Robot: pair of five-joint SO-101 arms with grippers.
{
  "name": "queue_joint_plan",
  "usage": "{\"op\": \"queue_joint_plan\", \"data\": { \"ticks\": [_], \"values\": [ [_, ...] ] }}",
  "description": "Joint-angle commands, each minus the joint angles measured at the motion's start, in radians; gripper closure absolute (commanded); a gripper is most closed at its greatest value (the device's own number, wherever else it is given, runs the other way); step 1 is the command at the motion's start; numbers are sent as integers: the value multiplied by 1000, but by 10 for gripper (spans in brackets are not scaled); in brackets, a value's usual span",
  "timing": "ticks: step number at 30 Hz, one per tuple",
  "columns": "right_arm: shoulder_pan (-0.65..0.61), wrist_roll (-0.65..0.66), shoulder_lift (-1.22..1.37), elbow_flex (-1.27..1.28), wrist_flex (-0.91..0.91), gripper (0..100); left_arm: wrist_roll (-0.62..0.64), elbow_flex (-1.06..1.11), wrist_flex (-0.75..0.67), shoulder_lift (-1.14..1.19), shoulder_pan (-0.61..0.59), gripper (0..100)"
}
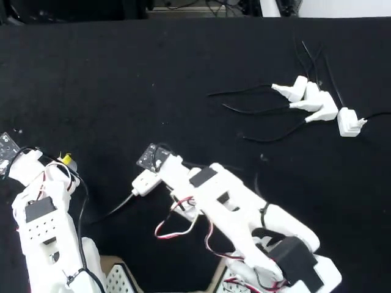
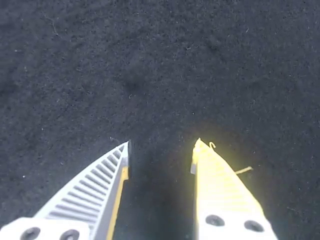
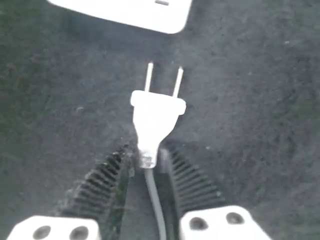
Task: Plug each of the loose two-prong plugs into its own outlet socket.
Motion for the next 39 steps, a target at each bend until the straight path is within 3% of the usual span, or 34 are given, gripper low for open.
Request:
{"op": "queue_joint_plan", "data": {
  "ticks": [1, 11, 19, 26, 34, 39],
  "values": [
    [6, 34, -87, -13, 64, 990, 5, -65, -3, -9, -8, 794],
    [14, 35, -352, -15, 103, 988, 3, -64, -3, -9, -8, 794],
    [245, 26, -166, -142, 9, 988, 3, -65, -3, -9, -4, 794],
    [77, -31, -182, -262, 55, 988, -2, -70, -2, -9, 90, 791],
    [20, -141, -209, -81, -457, 988, 5, -168, 89, -9, 209, 791],
    [20, -141, -209, -35, -582, 988, -2, -154, 104, -110, 268, 791]
  ]
}}
